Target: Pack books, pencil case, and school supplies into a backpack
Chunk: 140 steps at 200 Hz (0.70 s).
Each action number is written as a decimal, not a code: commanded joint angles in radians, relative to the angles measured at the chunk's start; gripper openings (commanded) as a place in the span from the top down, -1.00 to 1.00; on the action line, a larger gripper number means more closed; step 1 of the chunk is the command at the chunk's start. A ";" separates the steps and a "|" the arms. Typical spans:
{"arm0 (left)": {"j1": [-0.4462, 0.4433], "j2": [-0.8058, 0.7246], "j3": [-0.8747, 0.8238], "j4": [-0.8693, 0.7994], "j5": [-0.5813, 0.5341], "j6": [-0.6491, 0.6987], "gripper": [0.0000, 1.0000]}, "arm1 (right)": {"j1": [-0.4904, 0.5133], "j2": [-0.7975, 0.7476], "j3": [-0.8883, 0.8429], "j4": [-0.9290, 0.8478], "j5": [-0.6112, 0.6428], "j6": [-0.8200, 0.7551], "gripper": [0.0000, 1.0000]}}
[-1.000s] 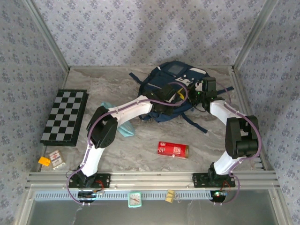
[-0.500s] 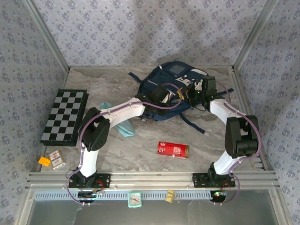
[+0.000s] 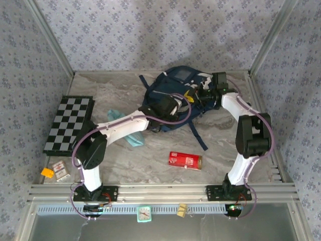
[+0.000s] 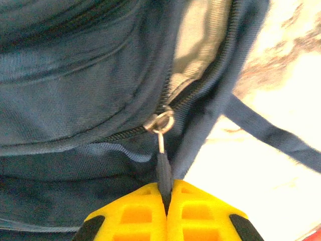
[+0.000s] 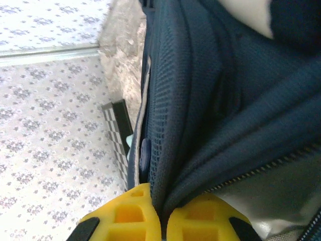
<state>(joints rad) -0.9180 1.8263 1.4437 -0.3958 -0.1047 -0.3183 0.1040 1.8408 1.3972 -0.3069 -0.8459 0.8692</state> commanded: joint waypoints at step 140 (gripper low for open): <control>0.160 -0.077 -0.191 0.125 0.065 -0.008 1.00 | -0.054 0.073 0.189 -0.147 0.003 -0.209 0.15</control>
<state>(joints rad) -0.7391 1.7763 1.2480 -0.3058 -0.0921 -0.3260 0.0257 2.0262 1.6730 -0.5999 -0.9112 0.6209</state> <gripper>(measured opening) 0.053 0.261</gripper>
